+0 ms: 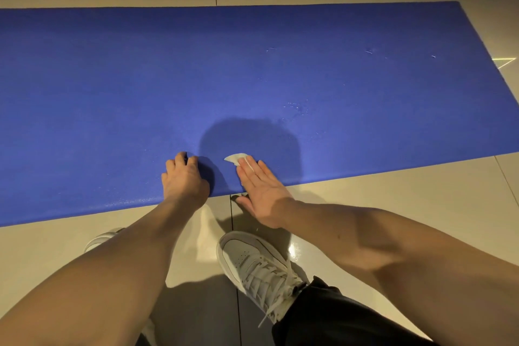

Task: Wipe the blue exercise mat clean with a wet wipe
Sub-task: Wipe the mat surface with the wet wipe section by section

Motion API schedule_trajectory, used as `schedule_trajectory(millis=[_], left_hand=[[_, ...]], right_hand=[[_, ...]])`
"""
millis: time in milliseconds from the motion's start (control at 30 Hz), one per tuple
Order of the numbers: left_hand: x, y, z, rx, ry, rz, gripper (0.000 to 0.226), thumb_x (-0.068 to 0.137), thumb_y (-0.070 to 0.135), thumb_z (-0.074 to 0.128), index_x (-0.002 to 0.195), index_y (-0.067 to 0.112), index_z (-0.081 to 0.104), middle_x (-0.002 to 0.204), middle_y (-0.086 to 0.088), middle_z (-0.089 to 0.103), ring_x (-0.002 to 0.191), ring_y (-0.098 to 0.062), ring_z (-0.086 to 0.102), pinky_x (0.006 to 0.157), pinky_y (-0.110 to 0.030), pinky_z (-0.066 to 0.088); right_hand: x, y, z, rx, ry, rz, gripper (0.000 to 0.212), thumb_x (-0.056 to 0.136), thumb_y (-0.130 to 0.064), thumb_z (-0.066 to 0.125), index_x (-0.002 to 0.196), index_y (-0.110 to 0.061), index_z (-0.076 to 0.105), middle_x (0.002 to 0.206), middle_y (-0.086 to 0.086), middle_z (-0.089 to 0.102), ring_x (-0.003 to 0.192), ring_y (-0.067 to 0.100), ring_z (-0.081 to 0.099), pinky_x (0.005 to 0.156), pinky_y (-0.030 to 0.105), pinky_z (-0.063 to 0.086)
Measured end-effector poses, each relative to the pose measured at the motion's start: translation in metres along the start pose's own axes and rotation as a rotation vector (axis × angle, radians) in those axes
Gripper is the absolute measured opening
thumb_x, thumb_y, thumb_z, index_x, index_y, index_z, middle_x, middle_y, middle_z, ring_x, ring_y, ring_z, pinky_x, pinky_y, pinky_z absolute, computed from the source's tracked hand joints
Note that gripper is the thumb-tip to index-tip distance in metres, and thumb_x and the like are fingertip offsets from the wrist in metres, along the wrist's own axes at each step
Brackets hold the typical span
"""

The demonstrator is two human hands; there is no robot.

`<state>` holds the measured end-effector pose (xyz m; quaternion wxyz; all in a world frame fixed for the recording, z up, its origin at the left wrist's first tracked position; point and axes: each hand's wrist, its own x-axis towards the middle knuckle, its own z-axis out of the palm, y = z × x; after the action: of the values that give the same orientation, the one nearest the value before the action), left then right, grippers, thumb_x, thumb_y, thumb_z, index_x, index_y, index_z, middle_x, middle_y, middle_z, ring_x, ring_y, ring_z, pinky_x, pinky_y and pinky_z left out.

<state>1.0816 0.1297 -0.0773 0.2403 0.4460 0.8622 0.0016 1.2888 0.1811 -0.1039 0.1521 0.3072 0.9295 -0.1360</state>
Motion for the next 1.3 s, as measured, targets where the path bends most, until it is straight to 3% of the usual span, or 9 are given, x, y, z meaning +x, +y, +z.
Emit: schedule_trajectory(millis=[200, 300, 433, 500, 600, 867, 1067, 1133, 1300], left_hand=[[-0.001, -0.002, -0.001, -0.01, -0.017, -0.003, 0.06, 0.088, 0.016, 0.057, 0.146, 0.015, 0.042, 0.156, -0.006, 0.027, 0.133, -0.032, 0.03, 0.108, -0.042, 0.032], [-0.006, -0.001, -0.004, -0.006, -0.024, -0.004, 0.059, 0.089, 0.018, 0.056, 0.146, 0.016, 0.041, 0.157, -0.005, 0.026, 0.133, -0.031, 0.03, 0.107, -0.041, 0.032], [-0.011, 0.008, -0.004, -0.058, 0.002, 0.029, 0.055, 0.092, 0.019, 0.055, 0.145, 0.017, 0.043, 0.157, -0.003, 0.028, 0.132, -0.03, 0.031, 0.105, -0.04, 0.031], [-0.014, 0.016, -0.004, -0.124, 0.023, 0.058, 0.054, 0.093, 0.02, 0.056, 0.145, 0.019, 0.045, 0.156, 0.001, 0.031, 0.133, -0.028, 0.032, 0.104, -0.039, 0.032], [-0.019, 0.027, -0.003, -0.207, 0.031, 0.146, 0.053, 0.095, 0.023, 0.058, 0.146, 0.02, 0.045, 0.154, 0.003, 0.036, 0.133, -0.027, 0.036, 0.104, -0.04, 0.035], [-0.024, 0.028, 0.001, -0.61, -0.097, 0.124, 0.052, 0.091, 0.029, 0.064, 0.141, 0.021, 0.052, 0.122, -0.001, 0.064, 0.115, -0.023, 0.06, 0.103, -0.047, 0.048], [-0.025, 0.027, -0.005, -0.521, -0.071, 0.12, 0.001, 0.089, 0.027, 0.066, 0.089, 0.027, 0.068, 0.077, 0.006, 0.068, 0.077, -0.02, 0.065, 0.076, -0.035, 0.053], [-0.025, 0.028, -0.005, -0.514, -0.069, 0.096, 0.008, 0.089, 0.03, 0.066, 0.084, 0.024, 0.067, 0.076, 0.006, 0.069, 0.077, -0.02, 0.065, 0.076, -0.034, 0.051], [-0.023, 0.034, -0.008, -0.577, -0.077, 0.067, 0.006, 0.091, 0.028, 0.065, 0.091, 0.022, 0.067, 0.083, 0.007, 0.07, 0.082, -0.017, 0.067, 0.082, -0.039, 0.056]], right_hand=[[-0.026, 0.042, 0.003, 0.037, 0.048, 0.06, 0.068, 0.108, -0.042, 0.022, 0.163, -0.013, -0.006, 0.17, 0.001, -0.015, 0.156, 0.019, -0.018, 0.128, 0.039, -0.005], [-0.026, 0.032, -0.002, 0.197, 0.119, 0.076, 0.074, 0.101, -0.013, 0.039, 0.163, -0.011, -0.001, 0.17, -0.001, -0.011, 0.157, 0.02, -0.01, 0.128, 0.035, -0.005], [-0.016, 0.021, -0.008, 0.459, 0.321, 0.104, 0.074, 0.086, 0.01, 0.039, 0.157, -0.01, 0.034, 0.162, 0.004, 0.038, 0.146, 0.028, 0.039, 0.122, 0.035, 0.026], [-0.011, 0.012, -0.015, 0.622, 0.39, 0.181, 0.065, 0.094, 0.008, 0.037, 0.154, -0.017, 0.044, 0.148, 0.004, 0.056, 0.13, 0.026, 0.054, 0.114, 0.036, 0.04], [-0.007, -0.003, -0.028, 0.868, 0.383, 0.265, 0.047, 0.104, 0.001, 0.042, 0.147, -0.016, 0.053, 0.136, -0.004, 0.062, 0.122, 0.012, 0.057, 0.108, 0.021, 0.042], [0.004, -0.023, -0.031, 1.127, 0.316, 0.322, 0.018, 0.104, -0.011, 0.051, 0.107, -0.028, 0.049, 0.108, 0.003, 0.069, 0.101, 0.022, 0.065, 0.092, 0.045, 0.055], [0.005, -0.022, -0.039, 1.315, 0.363, 0.408, 0.015, 0.1, -0.01, 0.063, 0.101, -0.021, 0.053, 0.09, 0.013, 0.067, 0.069, 0.024, 0.071, 0.077, 0.043, 0.06], [0.005, -0.019, -0.042, 1.32, 0.358, 0.453, 0.014, 0.099, -0.014, 0.065, 0.104, -0.017, 0.052, 0.086, 0.013, 0.067, 0.058, 0.021, 0.068, 0.067, 0.036, 0.058], [0.008, -0.013, -0.041, 1.174, 0.386, 0.586, 0.022, 0.097, -0.032, 0.068, 0.103, -0.019, 0.052, 0.088, 0.004, 0.065, 0.079, 0.017, 0.067, 0.066, 0.031, 0.057]])
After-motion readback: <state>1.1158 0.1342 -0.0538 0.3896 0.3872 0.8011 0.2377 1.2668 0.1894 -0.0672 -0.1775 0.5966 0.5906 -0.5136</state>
